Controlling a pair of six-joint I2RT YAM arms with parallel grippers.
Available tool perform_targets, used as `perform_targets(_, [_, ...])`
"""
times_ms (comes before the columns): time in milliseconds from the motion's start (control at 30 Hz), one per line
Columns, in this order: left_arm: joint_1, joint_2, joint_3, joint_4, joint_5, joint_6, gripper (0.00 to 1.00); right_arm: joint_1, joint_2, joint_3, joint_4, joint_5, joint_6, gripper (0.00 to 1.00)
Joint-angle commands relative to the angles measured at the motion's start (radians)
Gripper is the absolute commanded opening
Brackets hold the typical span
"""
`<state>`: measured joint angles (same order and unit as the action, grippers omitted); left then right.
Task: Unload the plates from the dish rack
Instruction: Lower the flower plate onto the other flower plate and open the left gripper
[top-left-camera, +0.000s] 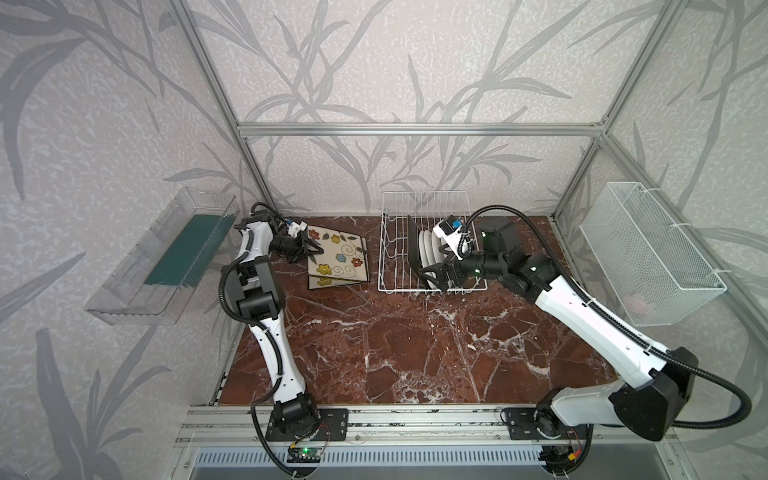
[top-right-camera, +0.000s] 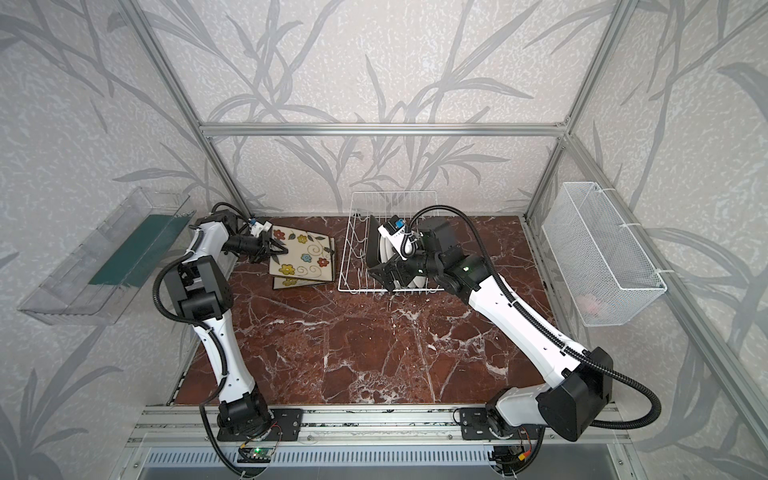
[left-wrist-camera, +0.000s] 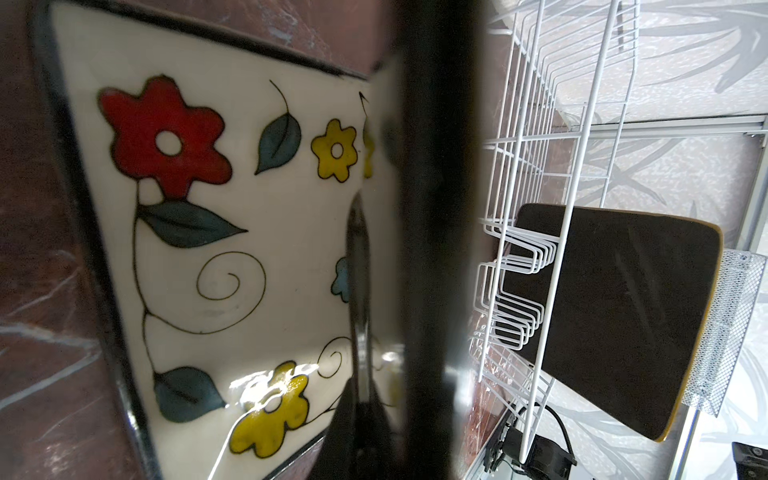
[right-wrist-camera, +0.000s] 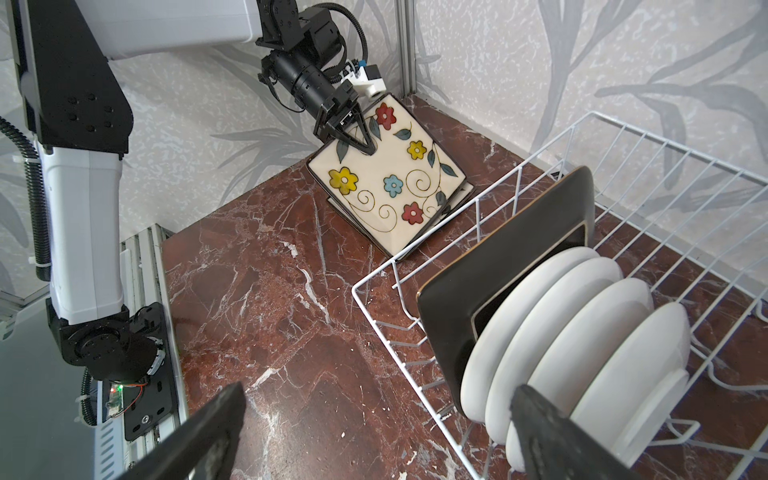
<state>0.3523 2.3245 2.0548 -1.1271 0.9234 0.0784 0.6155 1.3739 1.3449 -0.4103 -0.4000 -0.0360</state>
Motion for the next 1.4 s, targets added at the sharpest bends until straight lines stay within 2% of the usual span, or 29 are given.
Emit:
perform_targets(0, [0.007,0.009,0.039,-0.021,0.039,0.043,0.17,0.003,0.012,0.029,-0.009,0.006,-0.011,0.99])
perform_targets(267, [0.008,0.029,0.05,-0.027,0.01,0.03,0.2,0.003,0.011,0.033,-0.015,0.012,-0.014,0.99])
perform_targets(500, [0.01,0.04,0.056,-0.015,-0.045,-0.001,0.35,0.003,0.014,0.03,-0.019,0.013,-0.016,0.99])
perform_targets(833, [0.01,0.061,0.091,-0.046,-0.098,-0.004,0.37,0.003,0.019,0.028,-0.022,0.016,-0.016,0.99])
perform_targets(967, [0.01,0.062,0.093,-0.024,-0.158,-0.04,0.43,0.003,0.022,0.028,-0.022,0.013,-0.013,0.99])
perform_targets(1367, [0.01,0.059,0.086,-0.002,-0.218,-0.073,0.52,0.003,0.025,0.03,-0.021,0.011,-0.018,0.99])
